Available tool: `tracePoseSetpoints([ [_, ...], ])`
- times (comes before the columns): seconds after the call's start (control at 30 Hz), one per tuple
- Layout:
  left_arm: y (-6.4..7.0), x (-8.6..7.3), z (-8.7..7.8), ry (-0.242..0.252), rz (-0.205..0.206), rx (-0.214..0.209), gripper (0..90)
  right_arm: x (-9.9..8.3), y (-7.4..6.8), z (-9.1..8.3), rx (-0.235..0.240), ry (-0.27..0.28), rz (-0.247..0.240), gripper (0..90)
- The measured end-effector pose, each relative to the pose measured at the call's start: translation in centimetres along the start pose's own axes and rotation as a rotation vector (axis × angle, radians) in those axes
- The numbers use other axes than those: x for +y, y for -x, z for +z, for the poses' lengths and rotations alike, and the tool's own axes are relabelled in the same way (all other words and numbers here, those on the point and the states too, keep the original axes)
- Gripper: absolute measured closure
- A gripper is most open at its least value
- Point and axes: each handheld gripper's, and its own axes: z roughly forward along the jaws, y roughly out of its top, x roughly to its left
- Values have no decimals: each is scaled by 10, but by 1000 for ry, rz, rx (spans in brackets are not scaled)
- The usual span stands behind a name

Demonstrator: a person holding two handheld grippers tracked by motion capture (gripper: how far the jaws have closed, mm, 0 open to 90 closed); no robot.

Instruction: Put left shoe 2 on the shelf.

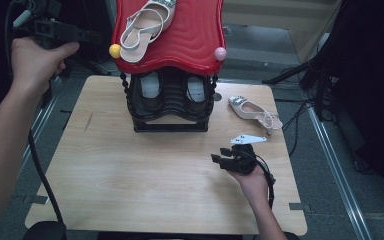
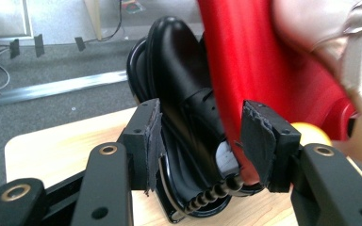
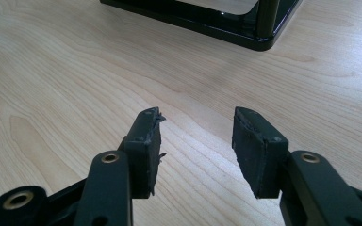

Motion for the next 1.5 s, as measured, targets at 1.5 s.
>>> tracePoseSetpoints([
  [1.5, -30, -148, 68, -98, -23, -39, 500, 1, 14, -10, -32, 26, 16, 573],
])
